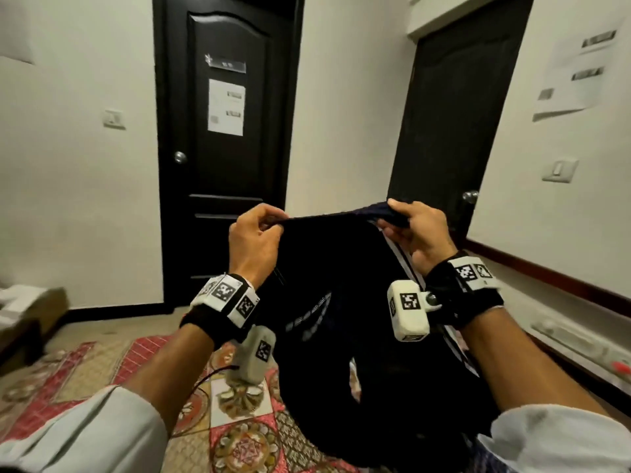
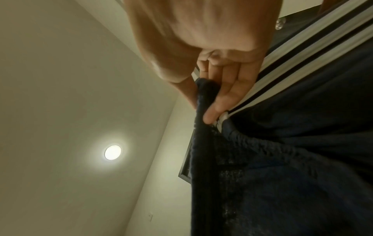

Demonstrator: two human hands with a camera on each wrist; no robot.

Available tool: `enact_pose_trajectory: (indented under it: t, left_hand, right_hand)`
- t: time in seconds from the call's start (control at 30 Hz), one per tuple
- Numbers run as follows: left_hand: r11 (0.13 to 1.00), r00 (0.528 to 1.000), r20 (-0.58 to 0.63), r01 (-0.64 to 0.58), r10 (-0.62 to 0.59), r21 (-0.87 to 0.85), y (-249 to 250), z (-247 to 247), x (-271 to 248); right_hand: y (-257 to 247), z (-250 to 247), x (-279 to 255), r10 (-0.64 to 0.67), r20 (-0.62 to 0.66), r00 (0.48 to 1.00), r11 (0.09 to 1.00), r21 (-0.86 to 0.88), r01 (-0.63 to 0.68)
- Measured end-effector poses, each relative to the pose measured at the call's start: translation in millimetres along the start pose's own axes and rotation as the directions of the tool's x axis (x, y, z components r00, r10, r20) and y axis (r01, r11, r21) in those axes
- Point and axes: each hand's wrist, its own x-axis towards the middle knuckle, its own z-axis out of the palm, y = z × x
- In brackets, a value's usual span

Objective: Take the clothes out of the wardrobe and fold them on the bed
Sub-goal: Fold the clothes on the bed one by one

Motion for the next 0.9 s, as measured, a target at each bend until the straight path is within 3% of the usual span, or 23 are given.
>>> enact_pose_trajectory:
  t: [0.07,0.1,0.17,0.2,0.27,0.33,0.37,0.43,0.53,0.67,0.8,0.9]
  left_hand:
    - [0.961,0.999,0.017,-0.035,0.031,0.275,4.1,-30.1,7.5]
    - [0.900,0.998,0.064,-0.020,-0.009,0.436,-0.2,-39.5,8.6]
    - [0.734,0.966,0.155,0.049,-0.208,0.677,-16.7,-56.7,4.9]
    - [0.703,0.930,0.183,0.103,-0.320,0.704,-27.1,-64.0,2.2]
    - [0.753,0.867,0.178,0.282,-0.466,0.595,-43.1,-79.8,-0.1]
    - [0.843,0.848,0.116,0.480,-0.517,0.242,-38.4,-90.2,13.1]
    - [0.846,0.842,0.089,0.533,-0.532,0.011,-26.9,-93.4,26.7]
    - [0.824,0.865,0.043,0.490,-0.500,-0.285,5.4,-103.7,65.0]
    - [0.845,0.915,-0.122,0.294,-0.384,-0.447,53.0,-131.6,118.1]
    - [0.894,0.929,-0.207,0.206,-0.306,-0.399,72.5,-185.5,131.0]
    - [0.946,0.946,-0.196,0.209,-0.260,-0.246,57.0,-234.7,111.5]
    - [0.966,0.963,-0.084,0.254,-0.257,-0.044,38.5,-262.2,88.9]
  right_hand:
    - [-7.8,24.7,7.6,-0.008,0.032,0.999,1.000,0.021,0.008]
    - [-12.2,34.6,12.5,-0.015,0.030,0.999,0.999,0.033,0.014]
    - [-21.6,52.3,20.9,-0.029,0.026,0.999,0.998,0.055,0.028]
    - [-25.7,58.8,25.0,-0.039,0.035,0.999,0.998,0.055,0.037]
    - [-37.6,72.8,32.0,-0.051,0.069,0.996,0.999,0.011,0.050]
    - [-58.1,89.8,38.9,-0.103,0.109,0.989,0.994,-0.025,0.106]
    - [-71.7,100.7,42.8,-0.150,0.126,0.981,0.987,-0.031,0.155]
    - [-105.5,123.9,47.6,-0.242,0.151,0.958,0.970,0.026,0.241]
    - [-149.0,162.2,43.0,-0.339,0.173,0.925,0.934,0.178,0.309]
    - [-152.1,186.7,24.3,-0.315,0.293,0.903,0.948,0.143,0.284]
    - [-88.0,178.9,-1.4,-0.306,0.408,0.860,0.894,-0.188,0.406]
    - [-23.9,167.6,-20.3,-0.159,0.375,0.913,0.894,-0.337,0.294]
